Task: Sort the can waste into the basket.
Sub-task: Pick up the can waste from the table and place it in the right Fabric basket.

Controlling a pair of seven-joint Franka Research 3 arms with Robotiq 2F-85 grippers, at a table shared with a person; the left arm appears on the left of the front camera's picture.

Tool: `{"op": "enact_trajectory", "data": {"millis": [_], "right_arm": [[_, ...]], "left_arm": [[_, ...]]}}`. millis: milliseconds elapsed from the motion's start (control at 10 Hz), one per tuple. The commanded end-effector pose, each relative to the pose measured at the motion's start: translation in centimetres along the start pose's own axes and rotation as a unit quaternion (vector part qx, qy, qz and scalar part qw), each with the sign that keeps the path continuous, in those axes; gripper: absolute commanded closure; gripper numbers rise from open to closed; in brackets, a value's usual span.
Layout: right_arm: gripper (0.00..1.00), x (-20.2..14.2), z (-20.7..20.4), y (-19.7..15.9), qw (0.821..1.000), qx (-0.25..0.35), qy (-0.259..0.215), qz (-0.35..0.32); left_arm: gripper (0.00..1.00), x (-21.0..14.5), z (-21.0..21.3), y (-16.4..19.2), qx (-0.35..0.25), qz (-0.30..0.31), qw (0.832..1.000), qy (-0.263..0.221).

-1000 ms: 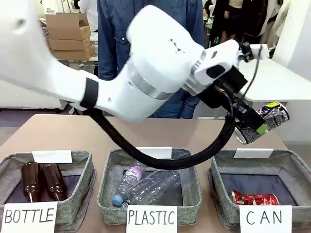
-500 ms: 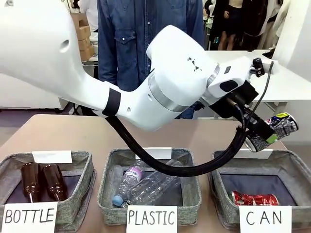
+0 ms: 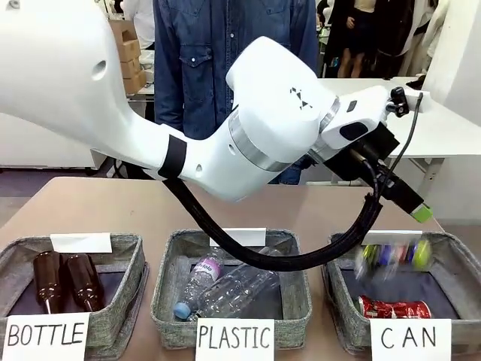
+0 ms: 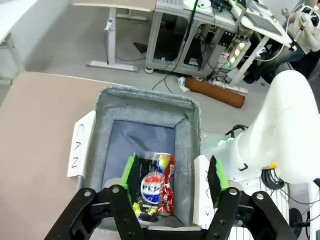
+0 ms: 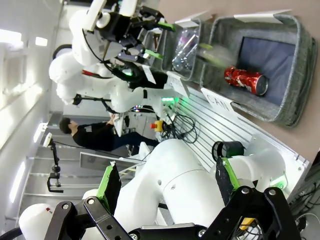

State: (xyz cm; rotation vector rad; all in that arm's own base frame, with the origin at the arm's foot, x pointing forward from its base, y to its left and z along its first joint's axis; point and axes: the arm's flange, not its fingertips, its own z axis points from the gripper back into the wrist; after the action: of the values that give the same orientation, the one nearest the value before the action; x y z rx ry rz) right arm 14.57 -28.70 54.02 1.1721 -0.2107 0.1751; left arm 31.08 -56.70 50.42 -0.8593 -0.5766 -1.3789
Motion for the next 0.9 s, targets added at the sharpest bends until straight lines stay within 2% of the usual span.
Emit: {"op": "enact_trajectory", "data": {"millis": [0, 300, 400, 500, 600, 800], "right_arm": [[0.0, 0.1, 0.0, 0.3, 1.0, 0.003, -0.005, -0.001], [0.0, 0.1, 0.0, 0.3, 1.0, 0.003, -0.005, -0.001], [0.0, 0.1, 0.0, 0.3, 1.0, 0.003, -0.005, -0.001], [0.0, 0.1, 0.0, 0.3, 1.0, 0.003, -0.005, -0.001], [0.0, 0.1, 0.0, 0.3, 1.0, 0.003, -0.005, -0.001], [0.0, 0.1, 0.0, 0.3, 1.0, 0.003, -0.005, -0.001]], "left_arm": [[0.0, 0.4, 0.7, -0.2, -0.011, 0.009, 1.0, -0.009], [0.0, 0.5, 1.3, -0.2, -0.01, 0.011, 1.0, -0.015], [0.0, 0.5, 2.6, -0.1, -0.037, 0.027, 0.999, -0.014], [0.0, 0.2, 5.1, 0.2, -0.023, 0.036, 0.999, -0.005], [0.0, -0.2, 7.9, 0.8, -0.028, 0.079, 0.996, 0.038], [0.0, -2.1, 16.2, 1.6, -0.006, 0.134, 0.99, 0.051]]}}
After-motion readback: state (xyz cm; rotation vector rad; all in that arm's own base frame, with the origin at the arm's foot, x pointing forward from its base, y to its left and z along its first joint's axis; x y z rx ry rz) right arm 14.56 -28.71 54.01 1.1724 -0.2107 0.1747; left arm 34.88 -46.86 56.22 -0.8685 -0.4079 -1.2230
